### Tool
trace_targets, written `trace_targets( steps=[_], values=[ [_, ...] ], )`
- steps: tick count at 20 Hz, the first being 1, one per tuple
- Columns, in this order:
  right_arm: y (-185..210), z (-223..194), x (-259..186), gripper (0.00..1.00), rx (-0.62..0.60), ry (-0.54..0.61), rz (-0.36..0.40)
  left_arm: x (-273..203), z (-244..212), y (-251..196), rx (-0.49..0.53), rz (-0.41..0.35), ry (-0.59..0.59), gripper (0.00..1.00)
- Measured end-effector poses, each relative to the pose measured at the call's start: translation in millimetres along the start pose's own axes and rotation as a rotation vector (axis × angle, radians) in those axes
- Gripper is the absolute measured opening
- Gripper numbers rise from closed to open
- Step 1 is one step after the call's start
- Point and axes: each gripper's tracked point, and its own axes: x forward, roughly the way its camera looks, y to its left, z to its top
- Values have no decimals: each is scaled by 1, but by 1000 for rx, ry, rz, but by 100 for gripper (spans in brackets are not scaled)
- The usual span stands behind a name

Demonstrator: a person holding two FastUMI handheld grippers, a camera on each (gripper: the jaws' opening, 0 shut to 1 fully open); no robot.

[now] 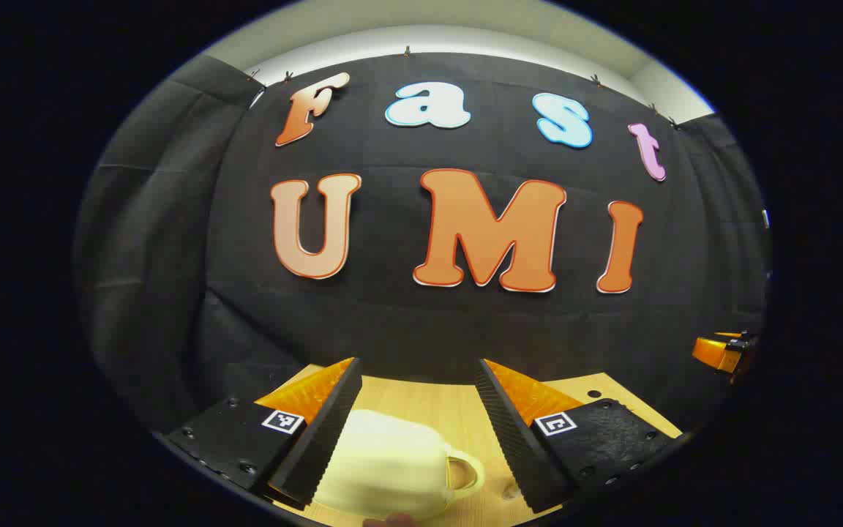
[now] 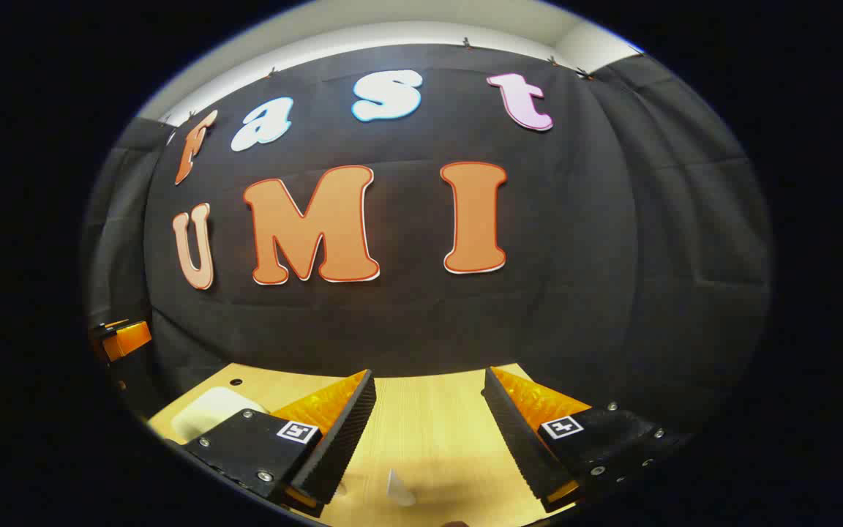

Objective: First open the suitcase, pack the skin care products into it, and then close the suitcase.

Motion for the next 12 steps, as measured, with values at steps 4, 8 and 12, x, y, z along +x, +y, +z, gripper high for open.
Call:
trace_targets(
  steps=[4, 8, 12],
  values=[
    [14, 3, 0, 95, -30, -27, 57, -21, -14, -15, 62, 27, -3, 98],
    [18, -9, -11, 100, -52, -18, 77, -28, -20, -47, 70, -52, 7, 98],
    [11, -11, -23, 95, -48, -20, 46, -23, -10, -51, 83, -85, -12, 97]
  ],
)
